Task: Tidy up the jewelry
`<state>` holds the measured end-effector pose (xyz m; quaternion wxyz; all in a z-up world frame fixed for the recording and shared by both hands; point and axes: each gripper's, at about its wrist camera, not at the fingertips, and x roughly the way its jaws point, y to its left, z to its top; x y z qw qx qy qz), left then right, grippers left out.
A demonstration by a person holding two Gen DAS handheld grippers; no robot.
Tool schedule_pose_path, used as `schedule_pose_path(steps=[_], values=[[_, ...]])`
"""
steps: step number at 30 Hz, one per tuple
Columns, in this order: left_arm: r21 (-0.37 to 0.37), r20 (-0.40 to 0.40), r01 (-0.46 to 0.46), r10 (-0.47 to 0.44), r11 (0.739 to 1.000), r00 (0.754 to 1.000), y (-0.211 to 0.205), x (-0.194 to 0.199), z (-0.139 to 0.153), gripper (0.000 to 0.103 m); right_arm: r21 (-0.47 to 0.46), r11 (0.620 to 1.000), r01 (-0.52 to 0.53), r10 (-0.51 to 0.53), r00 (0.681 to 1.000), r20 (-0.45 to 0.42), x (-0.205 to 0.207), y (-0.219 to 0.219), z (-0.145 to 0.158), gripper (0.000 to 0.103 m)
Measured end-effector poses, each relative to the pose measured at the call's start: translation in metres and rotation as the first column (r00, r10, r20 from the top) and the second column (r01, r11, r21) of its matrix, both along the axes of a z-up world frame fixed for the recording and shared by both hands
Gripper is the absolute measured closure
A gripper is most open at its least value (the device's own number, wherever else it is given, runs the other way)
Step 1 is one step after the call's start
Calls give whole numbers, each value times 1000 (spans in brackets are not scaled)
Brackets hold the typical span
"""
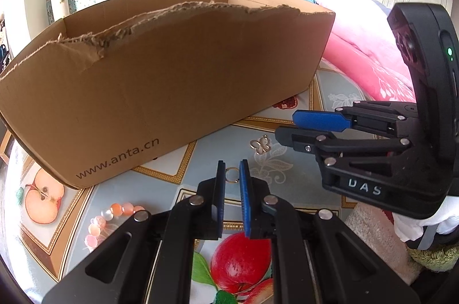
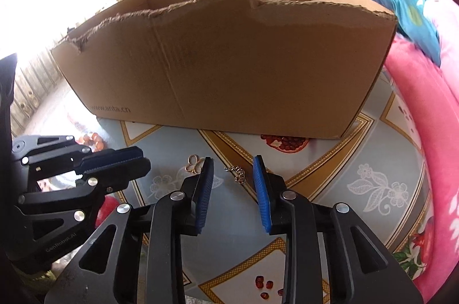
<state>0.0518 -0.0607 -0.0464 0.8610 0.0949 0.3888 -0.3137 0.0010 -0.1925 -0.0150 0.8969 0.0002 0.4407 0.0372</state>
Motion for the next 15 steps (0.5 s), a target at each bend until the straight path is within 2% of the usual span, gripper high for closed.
schedule_pose_path(steps=[3,6,11,15], values=[[-1,-1,0,0,1000,1000,-1,0,0,94,-34,999,-13,13,1000,-1,-3,12,-4,75],[0,-3,-3,3,1000,1000,-1,1,-1,94,-42,999,-20,20,1000,-1,-2,15,-3,79],[-3,-8,-9,9,1000,1000,-1,1,-1,94,-54,998,-20,20,1000,-1,3,26,-2,101],[-4,-6,-8,8,1000,1000,-1,1,-1,94,-28,1000,-4,4,1000,-6,3,23,0,103]])
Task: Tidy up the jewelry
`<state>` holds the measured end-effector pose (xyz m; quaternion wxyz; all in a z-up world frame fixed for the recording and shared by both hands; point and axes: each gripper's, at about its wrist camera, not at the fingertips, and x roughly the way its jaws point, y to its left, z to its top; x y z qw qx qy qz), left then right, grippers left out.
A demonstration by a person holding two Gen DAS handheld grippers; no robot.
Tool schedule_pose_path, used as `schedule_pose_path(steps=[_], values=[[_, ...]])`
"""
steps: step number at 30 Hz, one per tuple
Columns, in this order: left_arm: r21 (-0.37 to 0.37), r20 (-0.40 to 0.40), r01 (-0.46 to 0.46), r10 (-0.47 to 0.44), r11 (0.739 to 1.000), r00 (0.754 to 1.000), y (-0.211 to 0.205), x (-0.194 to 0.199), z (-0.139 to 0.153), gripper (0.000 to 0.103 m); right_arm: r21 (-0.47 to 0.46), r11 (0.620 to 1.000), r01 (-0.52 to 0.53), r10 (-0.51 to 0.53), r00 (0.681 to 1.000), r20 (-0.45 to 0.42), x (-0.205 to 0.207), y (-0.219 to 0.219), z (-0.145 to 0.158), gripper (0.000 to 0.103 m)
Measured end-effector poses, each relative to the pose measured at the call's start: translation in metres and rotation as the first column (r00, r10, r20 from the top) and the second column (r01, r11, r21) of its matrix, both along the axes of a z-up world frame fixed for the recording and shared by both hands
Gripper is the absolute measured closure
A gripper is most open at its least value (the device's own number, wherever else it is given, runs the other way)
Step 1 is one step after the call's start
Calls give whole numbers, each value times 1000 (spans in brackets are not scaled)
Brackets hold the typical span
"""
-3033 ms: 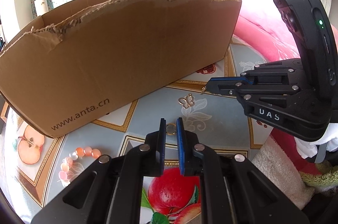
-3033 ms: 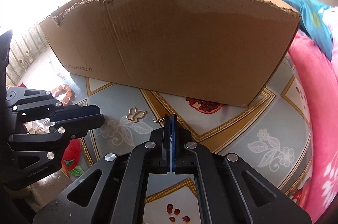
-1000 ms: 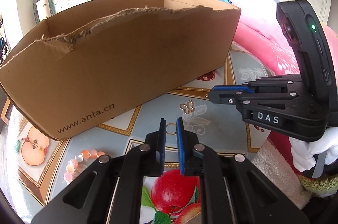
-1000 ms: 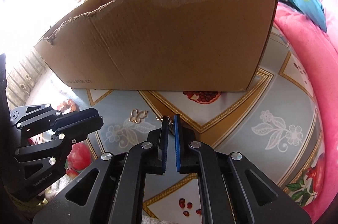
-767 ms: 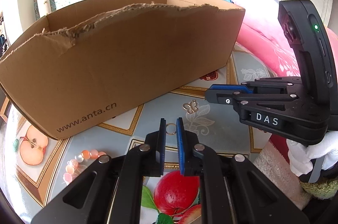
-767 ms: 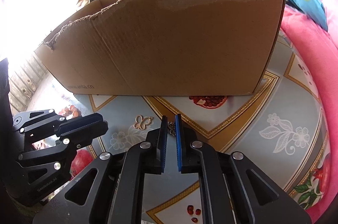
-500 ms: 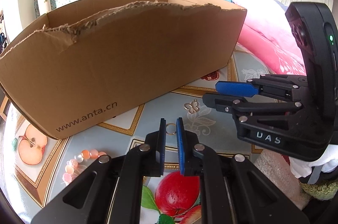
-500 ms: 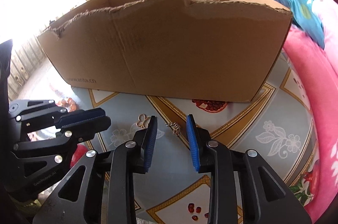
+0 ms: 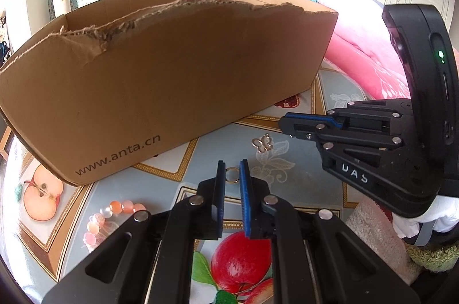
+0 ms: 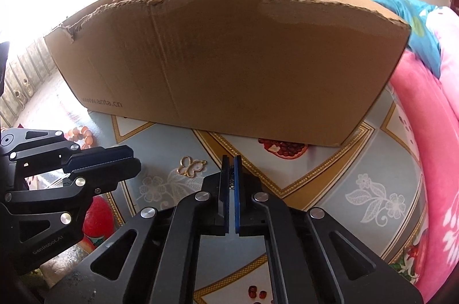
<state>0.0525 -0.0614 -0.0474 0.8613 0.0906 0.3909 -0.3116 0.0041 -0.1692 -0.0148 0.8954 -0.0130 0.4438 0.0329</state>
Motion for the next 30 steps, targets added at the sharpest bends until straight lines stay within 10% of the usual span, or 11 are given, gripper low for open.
schedule_pose_path(steps=[17,30], values=[[-15,74,17,-16,1000,997,3,-23,27,94,151,988,36,-53,993,108,-31,-56,46,103],[-134,239,93,-59,987,969,10,-25,121,94,202,972,-117,42,938,343,-18,-71,141,103]])
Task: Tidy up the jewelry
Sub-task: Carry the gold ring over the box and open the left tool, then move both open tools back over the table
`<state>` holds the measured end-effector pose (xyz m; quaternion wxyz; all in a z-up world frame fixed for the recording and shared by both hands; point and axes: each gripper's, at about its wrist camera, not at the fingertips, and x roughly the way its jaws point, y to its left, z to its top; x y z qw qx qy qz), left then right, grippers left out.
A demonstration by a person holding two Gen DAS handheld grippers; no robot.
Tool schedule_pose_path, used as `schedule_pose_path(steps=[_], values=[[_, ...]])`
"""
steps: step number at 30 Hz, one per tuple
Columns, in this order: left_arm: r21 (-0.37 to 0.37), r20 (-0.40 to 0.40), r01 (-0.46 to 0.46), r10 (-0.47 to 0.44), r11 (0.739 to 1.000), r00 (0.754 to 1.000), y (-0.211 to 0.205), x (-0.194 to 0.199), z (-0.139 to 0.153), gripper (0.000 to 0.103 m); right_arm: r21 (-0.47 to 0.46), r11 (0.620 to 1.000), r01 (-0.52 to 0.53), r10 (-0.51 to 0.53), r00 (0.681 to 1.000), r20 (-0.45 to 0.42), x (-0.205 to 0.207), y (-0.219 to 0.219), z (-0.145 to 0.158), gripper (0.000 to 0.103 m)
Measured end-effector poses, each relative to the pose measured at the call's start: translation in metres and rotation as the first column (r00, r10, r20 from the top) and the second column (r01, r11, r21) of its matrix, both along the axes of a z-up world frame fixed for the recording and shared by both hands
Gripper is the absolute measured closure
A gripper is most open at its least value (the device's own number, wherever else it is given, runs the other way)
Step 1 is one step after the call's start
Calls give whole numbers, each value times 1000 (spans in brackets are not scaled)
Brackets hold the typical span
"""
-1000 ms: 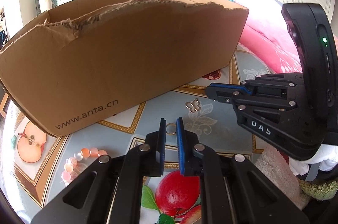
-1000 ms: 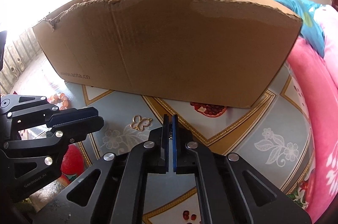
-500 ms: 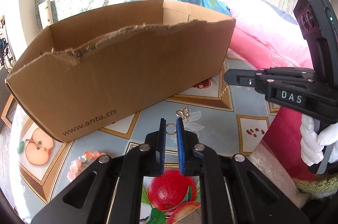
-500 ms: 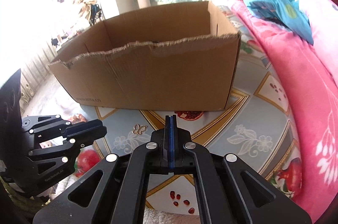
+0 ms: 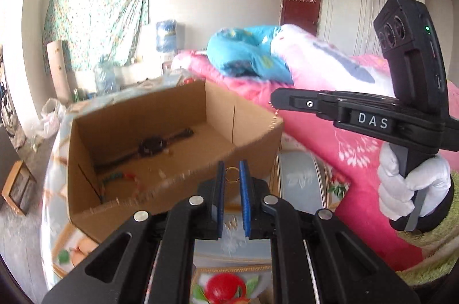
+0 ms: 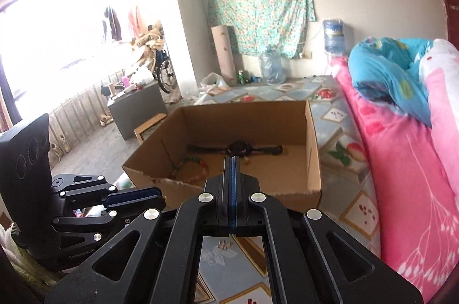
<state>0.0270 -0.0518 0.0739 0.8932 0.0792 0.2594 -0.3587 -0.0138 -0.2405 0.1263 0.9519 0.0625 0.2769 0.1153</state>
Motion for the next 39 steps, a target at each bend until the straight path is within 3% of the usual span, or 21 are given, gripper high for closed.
schedule_pose_path(steps=[4,12,17,20,22,28,33,36,39], values=[[15,-9,-8,8,1000,1000,-12,34,12,94,26,998,-55,56,998,-15,38,-6,10,103],[66,-209,-38,51,997,977,-37,121,-15,94,85,991,-103,120,966,-230,119,-24,-28,103],[83,-289,-29,52,996,956,-51,147,-32,94,46,993,-108,117,942,-316,145,-25,-43,100],[77,-324,-30,53,997,945,-55,155,-38,92,18,994,-110,110,942,-316,147,-26,-40,98],[69,-334,-36,57,997,941,-55,159,-40,85,21,994,-110,111,944,-312,149,-29,-39,97],[56,-321,-64,78,996,944,-51,162,-35,84,32,995,-98,103,951,-290,148,-38,-34,97],[32,-278,-89,94,996,956,-42,152,-21,84,62,996,-71,85,963,-256,136,-48,-23,96],[-10,-231,-107,102,994,968,-28,139,-7,84,94,993,-67,84,978,-193,114,-55,-7,96],[-66,-185,-116,102,991,977,-9,121,8,80,104,992,-67,79,990,-115,85,-59,8,88]])
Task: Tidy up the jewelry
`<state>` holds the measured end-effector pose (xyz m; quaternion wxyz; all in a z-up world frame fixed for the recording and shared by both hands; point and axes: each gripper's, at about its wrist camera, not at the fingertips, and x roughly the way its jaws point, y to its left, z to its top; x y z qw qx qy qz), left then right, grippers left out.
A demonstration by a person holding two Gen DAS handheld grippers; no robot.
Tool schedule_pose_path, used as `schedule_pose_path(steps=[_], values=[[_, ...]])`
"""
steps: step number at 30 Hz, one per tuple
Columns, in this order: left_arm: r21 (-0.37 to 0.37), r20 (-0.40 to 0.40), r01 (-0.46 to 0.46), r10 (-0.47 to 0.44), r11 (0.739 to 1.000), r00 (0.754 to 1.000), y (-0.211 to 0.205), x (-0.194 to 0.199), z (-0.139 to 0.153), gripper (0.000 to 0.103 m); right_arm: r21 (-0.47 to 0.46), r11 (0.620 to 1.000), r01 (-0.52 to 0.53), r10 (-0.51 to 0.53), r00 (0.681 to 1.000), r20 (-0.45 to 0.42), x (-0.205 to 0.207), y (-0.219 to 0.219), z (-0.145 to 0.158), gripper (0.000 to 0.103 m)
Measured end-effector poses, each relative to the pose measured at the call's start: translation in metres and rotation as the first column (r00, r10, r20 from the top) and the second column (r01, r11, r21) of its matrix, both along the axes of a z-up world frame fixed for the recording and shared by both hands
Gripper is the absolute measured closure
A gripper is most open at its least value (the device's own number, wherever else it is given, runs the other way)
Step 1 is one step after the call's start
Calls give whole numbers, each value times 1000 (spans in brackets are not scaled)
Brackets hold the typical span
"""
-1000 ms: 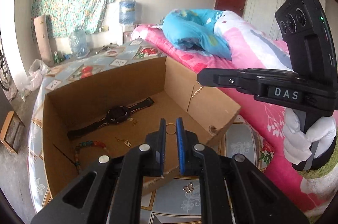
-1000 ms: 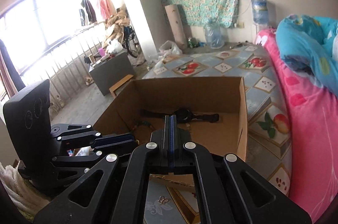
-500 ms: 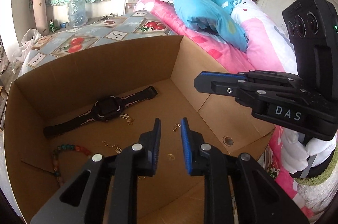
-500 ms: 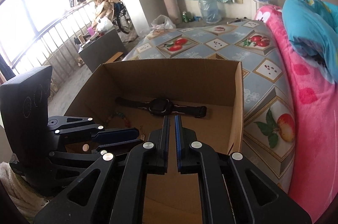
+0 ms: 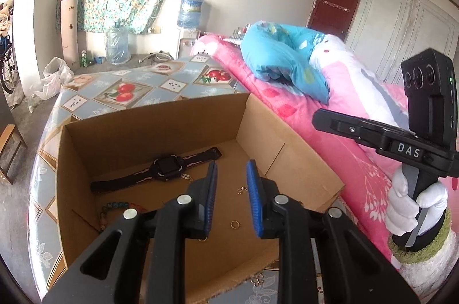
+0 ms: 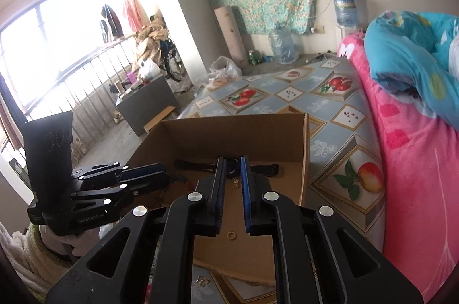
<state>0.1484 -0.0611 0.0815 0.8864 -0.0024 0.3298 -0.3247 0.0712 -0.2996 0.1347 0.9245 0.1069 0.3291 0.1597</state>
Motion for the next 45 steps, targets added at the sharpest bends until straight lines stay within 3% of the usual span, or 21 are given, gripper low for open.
schedule_pose_path(steps=[6,10,13,17,22,24,30,37,45], values=[[-56,76,-32,36,998,996,48,-48,8,60,44,999,4,-8,996,87,-64,-5,5,65],[-48,45,-69,72,996,996,74,-75,-8,49,47,999,17,-20,998,62,-90,1,-12,53],[-13,-2,-89,89,996,996,85,-91,-28,40,78,997,21,-21,1000,-7,-103,6,-35,48],[31,-88,-102,105,994,991,84,-101,-62,36,108,993,47,-32,989,-143,-105,14,-73,48],[106,-118,-82,95,991,988,62,-108,-93,36,72,995,66,-49,974,-222,-103,29,-98,48],[156,-109,-73,90,985,990,51,-109,-102,35,20,998,63,-57,972,-227,-102,38,-102,48],[241,-99,-31,56,970,993,27,-113,-124,32,-27,999,33,-38,970,-239,-97,53,-115,49],[303,-52,5,11,953,999,7,-117,-134,31,-60,998,-4,-11,971,-240,-81,67,-123,65],[314,-47,14,0,949,999,1,-118,-139,29,-143,987,-68,33,972,-231,-63,87,-133,77]])
